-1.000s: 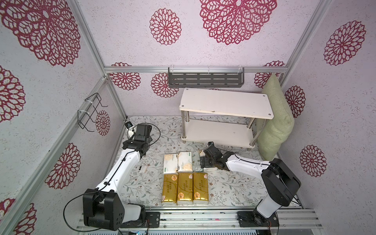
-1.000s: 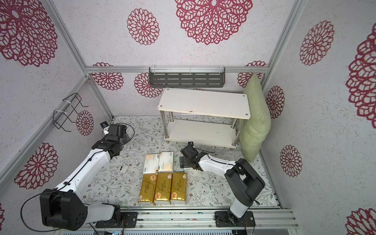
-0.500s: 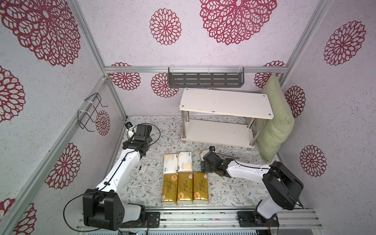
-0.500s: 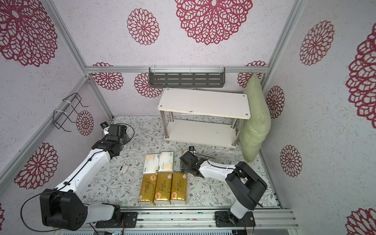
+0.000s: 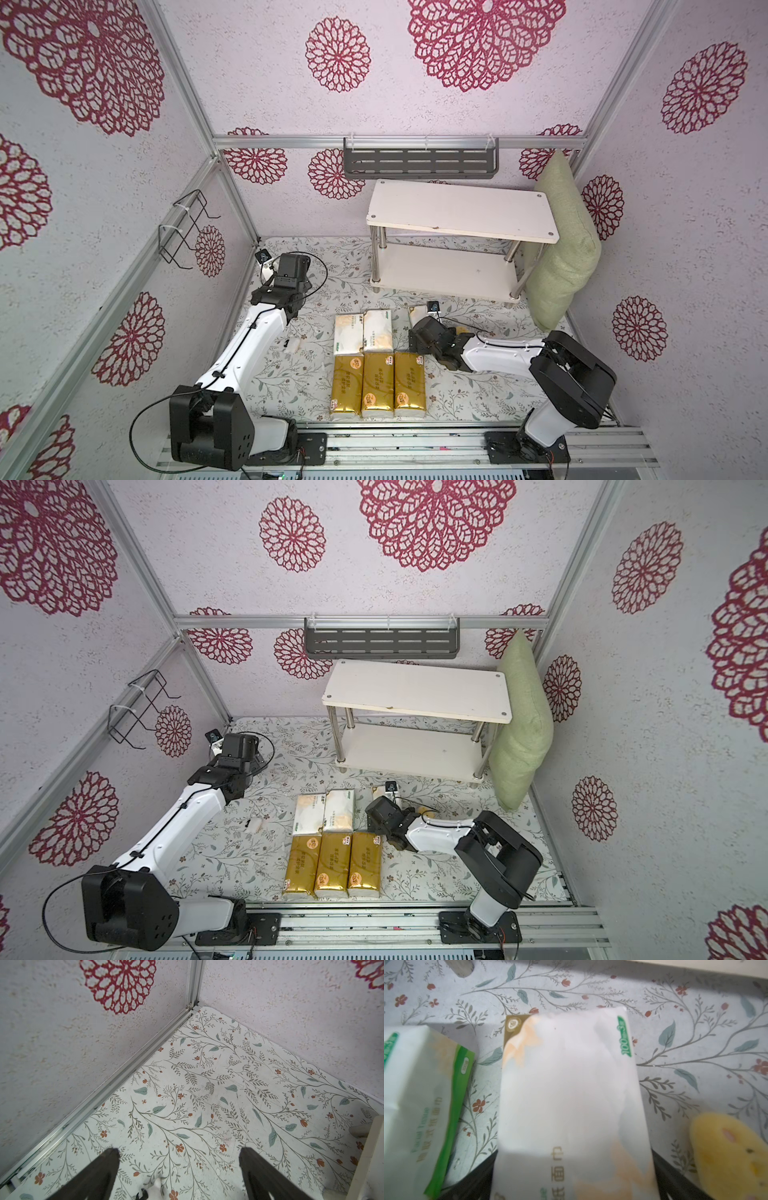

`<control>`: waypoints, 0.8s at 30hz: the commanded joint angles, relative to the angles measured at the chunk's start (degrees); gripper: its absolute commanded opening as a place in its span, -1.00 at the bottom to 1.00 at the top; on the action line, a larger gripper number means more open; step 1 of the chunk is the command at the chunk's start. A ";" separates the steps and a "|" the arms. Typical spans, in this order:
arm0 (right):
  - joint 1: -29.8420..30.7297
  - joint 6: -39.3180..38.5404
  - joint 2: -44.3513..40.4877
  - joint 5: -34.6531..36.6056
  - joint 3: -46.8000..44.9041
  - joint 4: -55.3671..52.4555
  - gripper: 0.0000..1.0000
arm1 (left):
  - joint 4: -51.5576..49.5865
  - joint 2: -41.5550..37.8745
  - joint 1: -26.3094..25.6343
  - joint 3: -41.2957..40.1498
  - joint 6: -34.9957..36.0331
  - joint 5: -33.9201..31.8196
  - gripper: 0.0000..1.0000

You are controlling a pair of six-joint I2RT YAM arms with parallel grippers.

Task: Place the tissue boxes on the shelf by color
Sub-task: Pick up the box of tissues from the center of the board.

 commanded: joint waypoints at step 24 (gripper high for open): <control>-0.34 -3.26 -7.49 -4.89 4.76 -6.09 0.78 | -0.03 1.31 -0.61 1.65 -0.07 0.22 0.95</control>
